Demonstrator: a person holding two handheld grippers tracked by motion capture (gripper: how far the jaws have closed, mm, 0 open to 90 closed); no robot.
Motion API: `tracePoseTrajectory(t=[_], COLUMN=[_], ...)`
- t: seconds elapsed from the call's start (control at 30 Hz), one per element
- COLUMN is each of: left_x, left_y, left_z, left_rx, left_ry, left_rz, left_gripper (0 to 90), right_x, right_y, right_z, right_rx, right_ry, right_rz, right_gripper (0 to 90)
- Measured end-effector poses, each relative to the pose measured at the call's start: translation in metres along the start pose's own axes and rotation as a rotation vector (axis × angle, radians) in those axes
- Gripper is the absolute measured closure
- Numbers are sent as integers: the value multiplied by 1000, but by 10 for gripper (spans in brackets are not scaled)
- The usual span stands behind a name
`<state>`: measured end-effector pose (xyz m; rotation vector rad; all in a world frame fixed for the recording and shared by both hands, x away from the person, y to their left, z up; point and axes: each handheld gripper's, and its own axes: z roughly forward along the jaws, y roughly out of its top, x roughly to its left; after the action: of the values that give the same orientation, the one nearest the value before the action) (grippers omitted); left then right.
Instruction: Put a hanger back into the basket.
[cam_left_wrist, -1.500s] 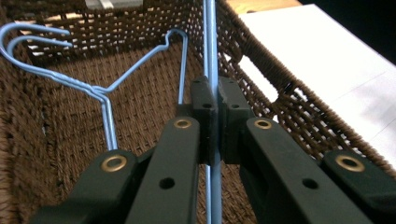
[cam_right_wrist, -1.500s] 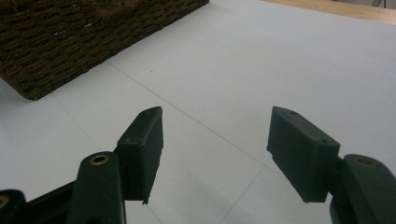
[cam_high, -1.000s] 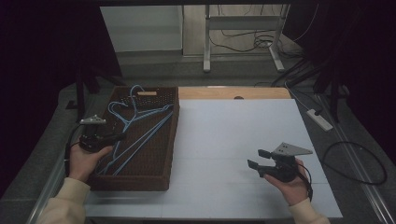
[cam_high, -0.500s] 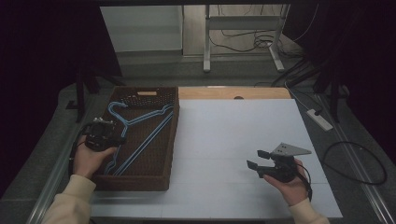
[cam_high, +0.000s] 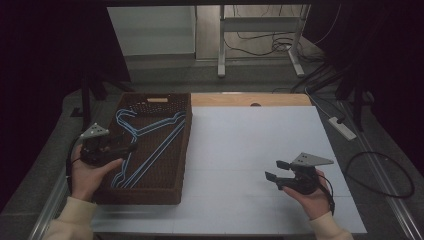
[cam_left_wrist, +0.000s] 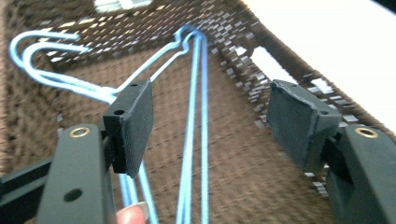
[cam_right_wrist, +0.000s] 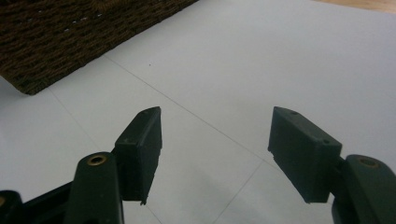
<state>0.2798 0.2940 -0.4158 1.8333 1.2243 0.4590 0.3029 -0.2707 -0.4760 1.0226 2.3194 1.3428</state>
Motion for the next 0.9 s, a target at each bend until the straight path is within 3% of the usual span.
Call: tracePoseTrajectory(t=[0.23, 0.4, 0.7, 0.9], left_x=[-29, -52, -78, -87], left_y=[-7, -19, -38, -48], left_z=[-13, -14, -1, 7], left_rx=[-44, -77, -84, -73], left_ry=[-63, -152, -182, -183], left_rz=[47, 54, 102, 117], left_gripper=[315, 314, 312, 311], right_x=[-4, -7, -17, -20], right_y=[-1, -2, -8, -13], right_z=[-5, -9, -20, -29], right_rx=[-9, -17, -30, -46], right_ry=[-11, -20, -17, 5], right_rz=[13, 22, 31, 8], right_gripper=[354, 349, 345, 345])
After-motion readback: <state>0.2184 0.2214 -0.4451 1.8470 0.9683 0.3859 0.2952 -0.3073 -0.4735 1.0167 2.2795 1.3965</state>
